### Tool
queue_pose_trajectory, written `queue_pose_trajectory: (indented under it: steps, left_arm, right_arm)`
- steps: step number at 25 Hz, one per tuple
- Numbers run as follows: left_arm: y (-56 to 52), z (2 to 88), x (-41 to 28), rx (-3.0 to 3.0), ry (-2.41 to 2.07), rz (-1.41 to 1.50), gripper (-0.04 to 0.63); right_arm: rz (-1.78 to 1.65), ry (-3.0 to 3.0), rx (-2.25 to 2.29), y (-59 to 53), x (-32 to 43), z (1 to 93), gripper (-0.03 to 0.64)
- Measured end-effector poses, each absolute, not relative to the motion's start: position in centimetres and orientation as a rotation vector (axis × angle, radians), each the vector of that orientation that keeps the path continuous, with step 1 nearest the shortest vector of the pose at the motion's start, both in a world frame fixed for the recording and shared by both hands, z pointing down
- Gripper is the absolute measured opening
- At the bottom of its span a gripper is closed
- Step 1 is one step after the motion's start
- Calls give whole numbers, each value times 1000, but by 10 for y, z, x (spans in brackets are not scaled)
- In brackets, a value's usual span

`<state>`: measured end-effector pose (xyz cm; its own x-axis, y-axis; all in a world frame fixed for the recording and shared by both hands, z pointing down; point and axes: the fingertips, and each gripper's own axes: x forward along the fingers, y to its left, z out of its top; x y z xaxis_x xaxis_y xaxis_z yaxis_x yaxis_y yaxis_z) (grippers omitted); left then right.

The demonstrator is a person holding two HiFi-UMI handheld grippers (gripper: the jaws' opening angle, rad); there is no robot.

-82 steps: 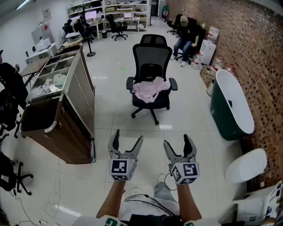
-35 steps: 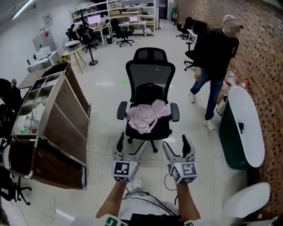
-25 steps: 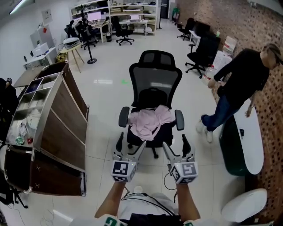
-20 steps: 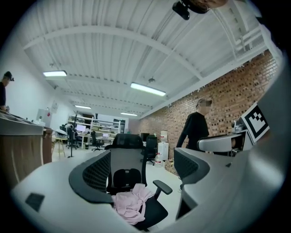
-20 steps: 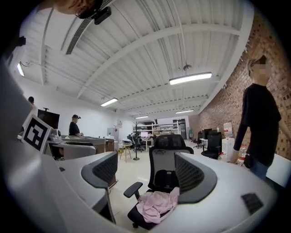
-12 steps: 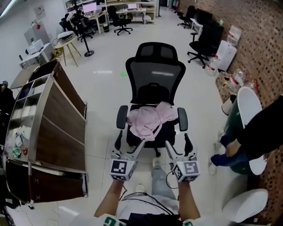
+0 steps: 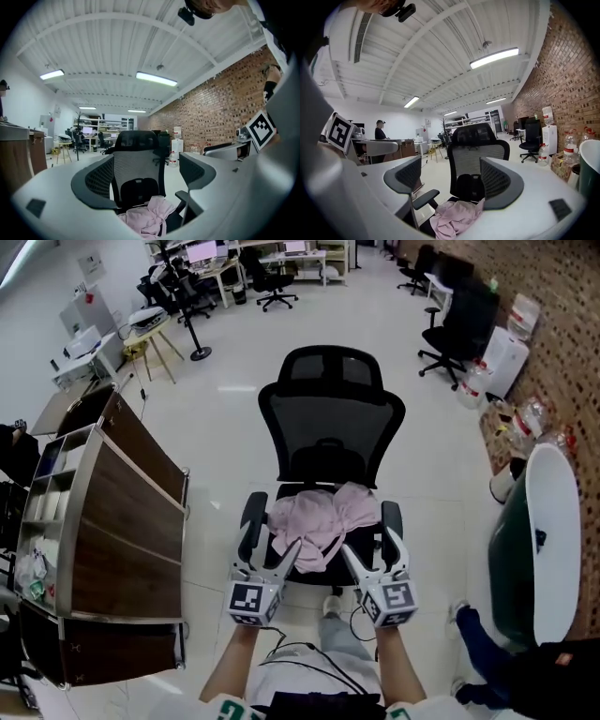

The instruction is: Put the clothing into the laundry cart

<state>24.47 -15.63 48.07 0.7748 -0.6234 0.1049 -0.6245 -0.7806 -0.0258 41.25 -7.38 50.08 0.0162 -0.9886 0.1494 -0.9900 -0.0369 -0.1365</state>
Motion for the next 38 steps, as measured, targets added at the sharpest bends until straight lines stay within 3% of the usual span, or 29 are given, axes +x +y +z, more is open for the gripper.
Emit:
queue_pose_trajectory:
  steps: [7,23,29,34,38]
  left_arm:
    - [-181,502,289,2951,-1002,271,410]
    - [-250,616,289,2882,-773,510,410]
    - [-272,665,290,2879,-702,608,410]
    - [-281,699,289,2822,-703,644,410]
    - [-291,733,281,2796,-718,669,410]
  right_arm:
    - [425,-2208,2130,-114,454,546,417]
    - [770,-1979,1886,-153,458,725,421]
    - [928,-1902,1761,-176,460,824,461]
    - [1082,-1856,1666,-201,455,904,618]
    - [1125,-1828,1528,-227,433,973,640]
